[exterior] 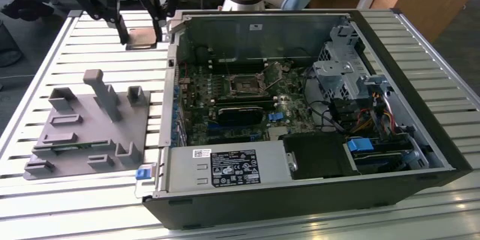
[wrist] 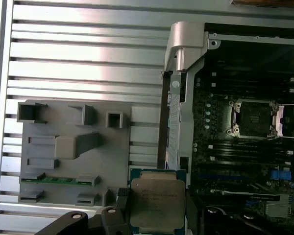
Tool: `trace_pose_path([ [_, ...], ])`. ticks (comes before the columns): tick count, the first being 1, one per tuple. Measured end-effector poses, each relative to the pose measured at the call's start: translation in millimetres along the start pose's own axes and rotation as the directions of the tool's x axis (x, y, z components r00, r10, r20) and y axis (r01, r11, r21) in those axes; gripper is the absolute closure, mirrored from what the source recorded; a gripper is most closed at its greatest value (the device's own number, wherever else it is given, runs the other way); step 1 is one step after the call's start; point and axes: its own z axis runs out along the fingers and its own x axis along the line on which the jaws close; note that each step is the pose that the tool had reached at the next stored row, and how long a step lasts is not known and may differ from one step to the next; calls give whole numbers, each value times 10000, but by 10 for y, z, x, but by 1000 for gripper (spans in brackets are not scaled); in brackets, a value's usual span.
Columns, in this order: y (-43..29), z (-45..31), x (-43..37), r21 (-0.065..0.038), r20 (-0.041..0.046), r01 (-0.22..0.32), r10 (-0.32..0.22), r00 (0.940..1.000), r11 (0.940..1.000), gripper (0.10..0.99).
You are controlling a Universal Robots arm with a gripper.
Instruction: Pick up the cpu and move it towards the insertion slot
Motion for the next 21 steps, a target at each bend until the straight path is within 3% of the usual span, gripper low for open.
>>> trace_pose_path([
  [21,-10,-5,-323,0,-1,-1,1,10000,10000,545],
])
